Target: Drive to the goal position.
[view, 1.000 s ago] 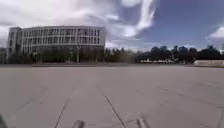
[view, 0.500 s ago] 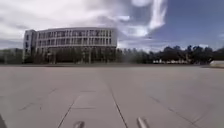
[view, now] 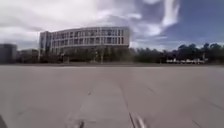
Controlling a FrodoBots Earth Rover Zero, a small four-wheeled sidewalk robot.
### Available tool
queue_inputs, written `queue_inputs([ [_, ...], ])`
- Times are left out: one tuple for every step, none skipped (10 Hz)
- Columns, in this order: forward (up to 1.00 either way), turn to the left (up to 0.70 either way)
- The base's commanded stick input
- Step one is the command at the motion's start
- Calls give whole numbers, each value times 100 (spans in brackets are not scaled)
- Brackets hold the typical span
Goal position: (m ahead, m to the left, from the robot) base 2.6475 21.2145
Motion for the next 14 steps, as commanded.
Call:
queue_inputs([
  [100,40],
  [100,40],
  [100,40],
  [100,40],
  [100,40],
  [100,40],
  [100,40],
  [100,40],
  [100,40],
  [100,40],
  [100,40],
  [100,40],
  [100,40],
  [100,40],
])
